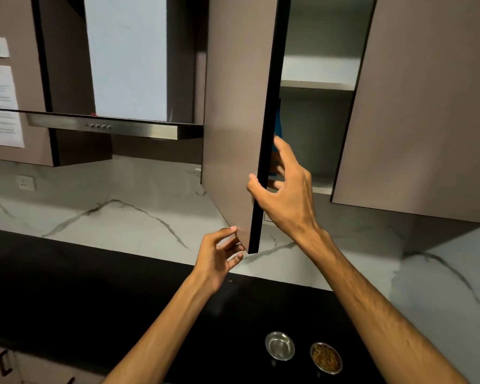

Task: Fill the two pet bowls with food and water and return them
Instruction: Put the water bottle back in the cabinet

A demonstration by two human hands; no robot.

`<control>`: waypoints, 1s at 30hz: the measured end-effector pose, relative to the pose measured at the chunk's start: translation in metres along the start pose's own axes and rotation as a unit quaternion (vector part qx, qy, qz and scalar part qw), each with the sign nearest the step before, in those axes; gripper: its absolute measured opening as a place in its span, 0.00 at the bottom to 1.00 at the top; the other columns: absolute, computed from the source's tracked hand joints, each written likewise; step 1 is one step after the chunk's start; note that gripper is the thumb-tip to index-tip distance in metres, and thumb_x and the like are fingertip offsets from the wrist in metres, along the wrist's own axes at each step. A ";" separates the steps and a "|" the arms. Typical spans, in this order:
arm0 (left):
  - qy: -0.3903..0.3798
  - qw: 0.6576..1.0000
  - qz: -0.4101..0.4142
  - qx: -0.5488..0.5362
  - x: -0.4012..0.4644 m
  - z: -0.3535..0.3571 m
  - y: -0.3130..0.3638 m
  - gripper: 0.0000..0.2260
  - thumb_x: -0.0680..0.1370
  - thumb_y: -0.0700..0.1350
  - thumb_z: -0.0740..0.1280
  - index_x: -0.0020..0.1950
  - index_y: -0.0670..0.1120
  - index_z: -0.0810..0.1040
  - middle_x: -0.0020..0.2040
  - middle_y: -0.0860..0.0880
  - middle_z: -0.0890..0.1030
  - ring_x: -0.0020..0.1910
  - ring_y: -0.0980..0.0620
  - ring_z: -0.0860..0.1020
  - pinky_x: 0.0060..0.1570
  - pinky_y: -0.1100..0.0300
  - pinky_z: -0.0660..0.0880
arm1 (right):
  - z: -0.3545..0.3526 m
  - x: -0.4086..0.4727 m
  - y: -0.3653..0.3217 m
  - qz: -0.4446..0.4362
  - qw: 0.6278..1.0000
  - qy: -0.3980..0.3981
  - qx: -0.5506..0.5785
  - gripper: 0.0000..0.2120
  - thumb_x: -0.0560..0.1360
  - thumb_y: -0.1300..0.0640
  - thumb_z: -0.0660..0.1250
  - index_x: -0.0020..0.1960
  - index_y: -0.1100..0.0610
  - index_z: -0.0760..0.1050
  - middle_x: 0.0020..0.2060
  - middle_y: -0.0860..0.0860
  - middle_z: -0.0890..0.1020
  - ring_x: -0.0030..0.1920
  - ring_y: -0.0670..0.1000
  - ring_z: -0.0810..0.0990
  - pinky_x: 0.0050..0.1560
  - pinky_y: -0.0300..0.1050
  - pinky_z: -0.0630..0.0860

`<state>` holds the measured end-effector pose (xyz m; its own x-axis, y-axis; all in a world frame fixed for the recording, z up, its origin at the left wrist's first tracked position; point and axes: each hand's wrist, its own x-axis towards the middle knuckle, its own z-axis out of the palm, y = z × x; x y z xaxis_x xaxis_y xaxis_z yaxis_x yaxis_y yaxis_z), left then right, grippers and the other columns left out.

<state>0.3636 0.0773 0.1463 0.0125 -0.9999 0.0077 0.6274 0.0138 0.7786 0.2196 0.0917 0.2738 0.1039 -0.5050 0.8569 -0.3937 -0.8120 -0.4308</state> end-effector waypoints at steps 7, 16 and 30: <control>-0.033 0.999 -0.029 0.001 0.026 0.036 -0.025 0.05 0.72 0.42 0.73 0.47 0.45 0.82 0.37 0.47 0.82 0.33 0.52 0.76 0.35 0.59 0.77 | -0.029 -0.005 0.041 0.022 0.998 0.061 -0.020 0.41 0.78 0.62 0.73 0.84 0.53 0.55 0.73 0.46 0.71 0.71 0.45 0.68 0.68 0.44 0.72; -0.044 0.997 -0.062 0.000 0.073 0.078 -0.053 0.08 0.73 0.40 0.72 0.51 0.41 0.81 0.37 0.46 0.80 0.34 0.51 0.74 0.36 0.59 0.76 | -0.056 0.007 0.107 -0.061 0.986 0.128 -0.088 0.40 0.78 0.65 0.71 0.84 0.54 0.55 0.68 0.30 0.63 0.58 0.64 0.66 0.57 0.44 0.74; -0.045 0.997 -0.062 0.007 0.149 0.113 -0.085 0.05 0.74 0.38 0.72 0.48 0.40 0.84 0.46 0.45 0.83 0.33 0.51 0.74 0.36 0.59 0.75 | -0.081 0.035 0.176 0.002 0.970 0.129 -0.207 0.31 0.81 0.61 0.71 0.81 0.54 0.65 0.81 0.60 0.63 0.76 0.50 0.66 0.72 0.36 0.63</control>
<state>0.2240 -0.0730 0.1522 -0.1355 -0.9902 -0.0335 0.6083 -0.1098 0.7861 0.0796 -0.0453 0.2505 -0.1102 -0.3742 0.9208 -0.7322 -0.5959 -0.3298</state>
